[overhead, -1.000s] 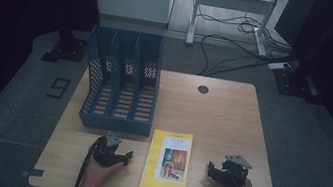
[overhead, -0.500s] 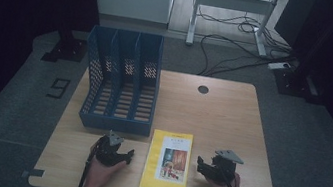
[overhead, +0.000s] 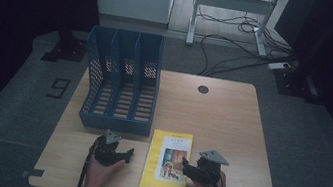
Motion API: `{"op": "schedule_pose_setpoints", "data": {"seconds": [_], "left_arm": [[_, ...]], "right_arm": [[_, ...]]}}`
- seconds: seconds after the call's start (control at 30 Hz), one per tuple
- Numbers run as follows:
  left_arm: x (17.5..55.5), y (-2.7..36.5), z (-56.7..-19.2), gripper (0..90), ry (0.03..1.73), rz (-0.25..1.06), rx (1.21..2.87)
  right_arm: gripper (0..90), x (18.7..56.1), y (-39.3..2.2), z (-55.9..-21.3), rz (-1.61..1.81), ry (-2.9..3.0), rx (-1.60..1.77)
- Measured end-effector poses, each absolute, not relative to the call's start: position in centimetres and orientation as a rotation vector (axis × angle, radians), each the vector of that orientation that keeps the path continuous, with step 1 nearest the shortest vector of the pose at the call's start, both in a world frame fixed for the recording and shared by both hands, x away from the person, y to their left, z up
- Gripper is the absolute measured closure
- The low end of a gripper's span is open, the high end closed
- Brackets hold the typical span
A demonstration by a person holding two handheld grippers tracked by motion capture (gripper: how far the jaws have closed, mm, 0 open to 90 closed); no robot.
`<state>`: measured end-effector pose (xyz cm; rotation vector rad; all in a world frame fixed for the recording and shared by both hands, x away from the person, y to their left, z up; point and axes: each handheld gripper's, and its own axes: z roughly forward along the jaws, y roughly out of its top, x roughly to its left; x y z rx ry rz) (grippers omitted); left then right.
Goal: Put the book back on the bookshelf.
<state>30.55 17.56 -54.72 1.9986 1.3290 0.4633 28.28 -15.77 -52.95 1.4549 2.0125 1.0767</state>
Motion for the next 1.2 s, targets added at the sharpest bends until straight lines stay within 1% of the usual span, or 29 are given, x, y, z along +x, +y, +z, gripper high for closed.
{"op": "schedule_pose_setpoints", "data": {"seconds": [0.13, 0.2, 0.4, 0.43, 0.5, 0.53, 0.93, 1.03, 1.13, 1.2], "left_arm": [[30.5, 17.1, -54.7, 18.6, 1.322, 0.499, 2.038], [30.5, 16.8, -54.8, 16.2, 1.309, 0.513, 2.069], [30.6, 16.6, -54.8, 11.5, 1.306, 0.491, 2.074], [30.7, 16.5, -54.8, 9.1, 1.296, 0.484, 2.086], [30.9, 16.1, -54.9, 0.5, 1.263, 0.463, 2.134], [30.9, 16.0, -54.9, 0.0, 1.259, 0.464, 2.138], [31.2, 15.8, -54.9, 0.0, 1.311, 0.484, 2.104], [31.0, 15.7, -54.5, 7.1, 1.325, 0.468, 2.052], [30.7, 15.5, -53.8, 7.5, 1.295, 0.442, 2.025], [30.4, 15.4, -53.6, 8.4, 1.285, 0.434, 2.010]], "right_arm": [[17.8, 27.8, -14.8, -53.0, 1.076, 2.043, 1.427], [17.7, 27.8, -14.3, -53.3, 1.062, 2.061, 1.416], [17.4, 28.3, -13.4, -54.3, 1.030, 2.087, 1.419], [17.5, 28.4, -13.3, -54.4, 1.039, 2.089, 1.423], [17.1, 28.7, -13.1, -54.5, 1.051, 2.093, 1.428], [17.1, 28.8, -13.1, -54.5, 1.053, 2.093, 1.433], [18.1, 29.0, -13.4, -54.6, 1.081, 2.127, 1.442], [19.5, 29.2, -13.5, -54.6, 1.097, 2.139, 1.453], [22.4, 29.3, -13.5, -54.7, 1.120, 2.156, 1.454], [22.6, 29.2, -13.5, -54.7, 1.131, 2.158, 1.457]]}}
